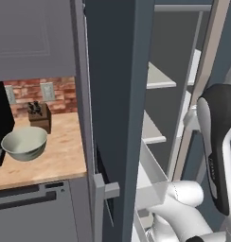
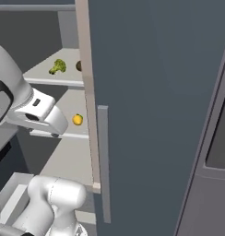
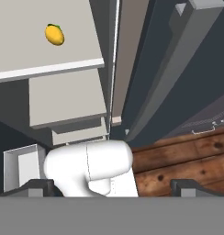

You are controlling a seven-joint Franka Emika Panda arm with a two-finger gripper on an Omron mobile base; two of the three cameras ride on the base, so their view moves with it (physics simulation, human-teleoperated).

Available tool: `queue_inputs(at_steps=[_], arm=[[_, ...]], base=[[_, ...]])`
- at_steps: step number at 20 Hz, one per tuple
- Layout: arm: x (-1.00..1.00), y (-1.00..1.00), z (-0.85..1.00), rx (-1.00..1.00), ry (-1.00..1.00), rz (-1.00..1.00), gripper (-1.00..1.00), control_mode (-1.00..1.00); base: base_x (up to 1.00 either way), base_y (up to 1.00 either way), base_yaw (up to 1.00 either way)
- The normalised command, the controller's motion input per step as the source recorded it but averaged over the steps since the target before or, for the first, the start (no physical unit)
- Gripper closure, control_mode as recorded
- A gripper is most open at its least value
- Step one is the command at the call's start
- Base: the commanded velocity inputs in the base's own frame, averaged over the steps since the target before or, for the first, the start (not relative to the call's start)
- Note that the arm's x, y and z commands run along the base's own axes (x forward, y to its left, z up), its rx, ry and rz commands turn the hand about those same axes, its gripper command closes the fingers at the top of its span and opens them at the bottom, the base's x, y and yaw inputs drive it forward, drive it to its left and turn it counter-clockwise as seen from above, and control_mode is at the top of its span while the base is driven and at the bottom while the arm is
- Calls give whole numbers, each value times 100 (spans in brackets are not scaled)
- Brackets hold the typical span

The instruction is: Take the broccoli, kiwi, and lemon from the freezer and place them in the bowl on the counter.

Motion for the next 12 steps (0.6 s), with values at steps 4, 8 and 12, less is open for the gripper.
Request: queue_inputs(at_steps=[4,8,12], arm=[[0,0,0,0,0,0,-100,100],[0,0,0,0,0,0,-100,100],[0,0,0,0,0,0,-100,100]], base=[[37,69,0],[47,76,0],[47,46,1]])
